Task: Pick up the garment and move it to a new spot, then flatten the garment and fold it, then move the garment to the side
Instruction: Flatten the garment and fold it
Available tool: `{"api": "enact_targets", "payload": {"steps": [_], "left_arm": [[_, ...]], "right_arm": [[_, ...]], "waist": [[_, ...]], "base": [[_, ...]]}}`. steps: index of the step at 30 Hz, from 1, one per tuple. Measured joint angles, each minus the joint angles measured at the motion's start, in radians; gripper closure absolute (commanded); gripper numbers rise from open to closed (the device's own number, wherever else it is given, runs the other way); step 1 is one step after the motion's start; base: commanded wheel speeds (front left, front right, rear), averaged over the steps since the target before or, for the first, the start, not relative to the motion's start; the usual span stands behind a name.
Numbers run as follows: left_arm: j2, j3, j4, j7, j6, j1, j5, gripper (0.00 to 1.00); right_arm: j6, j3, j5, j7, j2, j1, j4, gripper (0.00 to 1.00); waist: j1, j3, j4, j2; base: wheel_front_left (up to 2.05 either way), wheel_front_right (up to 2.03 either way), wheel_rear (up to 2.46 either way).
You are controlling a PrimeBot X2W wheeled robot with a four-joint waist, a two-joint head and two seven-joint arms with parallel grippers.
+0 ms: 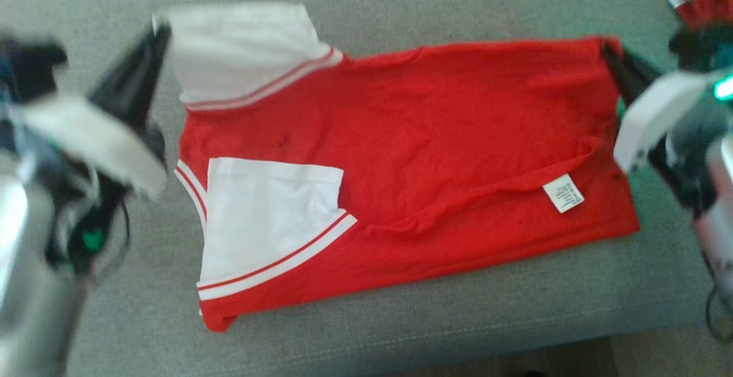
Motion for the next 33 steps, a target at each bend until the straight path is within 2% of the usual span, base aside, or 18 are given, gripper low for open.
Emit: {"api": "enact_targets", "payload": {"steps": [8, 14, 26, 33], "left_arm": [[0.0, 0.029, -0.26, -0.074, 0.106, 0.363, -0.011, 1.0], [-0.021, 0.021, -0.338, -0.117, 0.153, 0.549, -0.011, 1.0], [-0.075, -0.011, -0.326, -0.174, 0.158, 0.625, -0.026, 1.0], [-0.104, -0.039, -0.261, -0.186, 0.154, 0.66, -0.059, 1.0]], "right_arm": [[0.0, -0.123, -0.007, -0.02, 0.01, 0.242, -0.165, 1.0], [0.0, -0.202, -0.035, -0.006, 0.059, 0.371, -0.247, 1.0], [0.0, -0.304, -0.069, 0.029, 0.083, 0.462, -0.325, 1.0], [0.0, -0.333, -0.078, 0.044, 0.106, 0.518, -0.345, 1.0]], "waist": [[0.0, -0.074, 0.003, 0.0], [0.0, -0.09, 0.011, 0.0], [0.0, -0.096, 0.031, 0.0], [0.0, -0.1, 0.028, 0.0]], "base": [[0.0, 0.0, 0.0], [0.0, 0.0, 0.0], [0.0, 0.0, 0.0], [0.0, 0.0, 0.0]]}}
